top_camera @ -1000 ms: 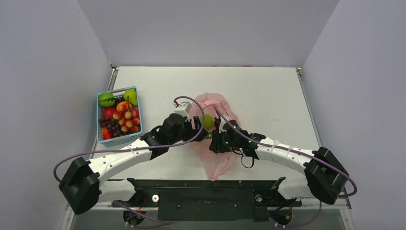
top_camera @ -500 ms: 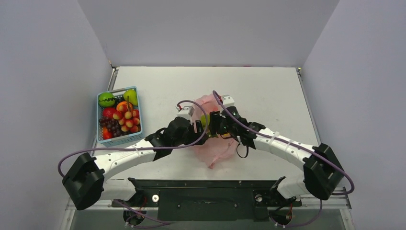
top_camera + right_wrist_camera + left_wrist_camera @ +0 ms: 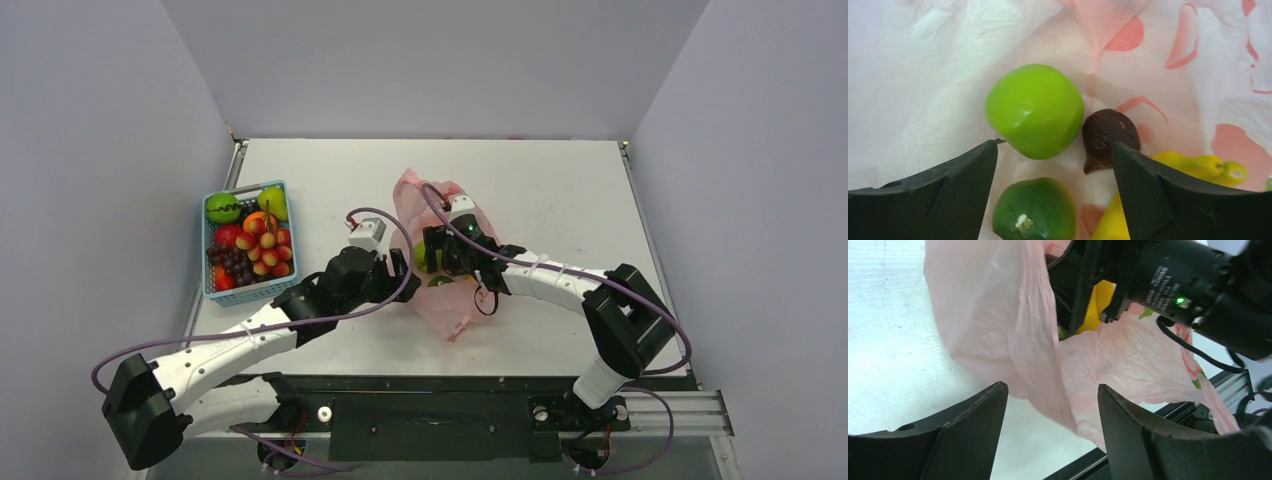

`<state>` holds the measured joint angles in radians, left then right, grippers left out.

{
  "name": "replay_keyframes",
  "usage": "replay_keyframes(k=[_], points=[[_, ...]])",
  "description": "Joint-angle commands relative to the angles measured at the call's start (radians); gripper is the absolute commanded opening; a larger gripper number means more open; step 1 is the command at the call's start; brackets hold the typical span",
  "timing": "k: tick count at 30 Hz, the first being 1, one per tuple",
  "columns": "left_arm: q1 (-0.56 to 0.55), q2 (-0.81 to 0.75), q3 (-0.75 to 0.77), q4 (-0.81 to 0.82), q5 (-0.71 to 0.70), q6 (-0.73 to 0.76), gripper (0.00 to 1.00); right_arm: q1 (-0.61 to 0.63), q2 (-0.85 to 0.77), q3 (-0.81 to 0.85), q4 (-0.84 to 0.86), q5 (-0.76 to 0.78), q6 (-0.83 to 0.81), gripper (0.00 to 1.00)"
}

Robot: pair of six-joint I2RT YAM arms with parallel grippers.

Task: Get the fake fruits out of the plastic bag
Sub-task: Take out the fake fruit from the plastic bag.

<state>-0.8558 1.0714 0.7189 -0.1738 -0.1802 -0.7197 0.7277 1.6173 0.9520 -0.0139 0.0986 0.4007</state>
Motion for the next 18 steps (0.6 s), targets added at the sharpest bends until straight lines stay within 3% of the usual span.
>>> replay_keyframes(k=[1, 11, 18], points=[[-0.002, -0.073, 0.082, -0.086, -0.005, 0.032, 0.64, 0.014, 0.036, 0.053, 0.14, -0.048, -0.022, 0.8], [0.004, -0.302, 0.138, -0.271, -0.08, 0.053, 0.67, 0.023, 0.183, 0.145, 0.133, -0.052, -0.066, 0.82], [0.011, -0.367, 0.166, -0.349, -0.108, 0.07, 0.68, 0.024, 0.218, 0.162, 0.095, -0.034, -0.073, 0.79]])
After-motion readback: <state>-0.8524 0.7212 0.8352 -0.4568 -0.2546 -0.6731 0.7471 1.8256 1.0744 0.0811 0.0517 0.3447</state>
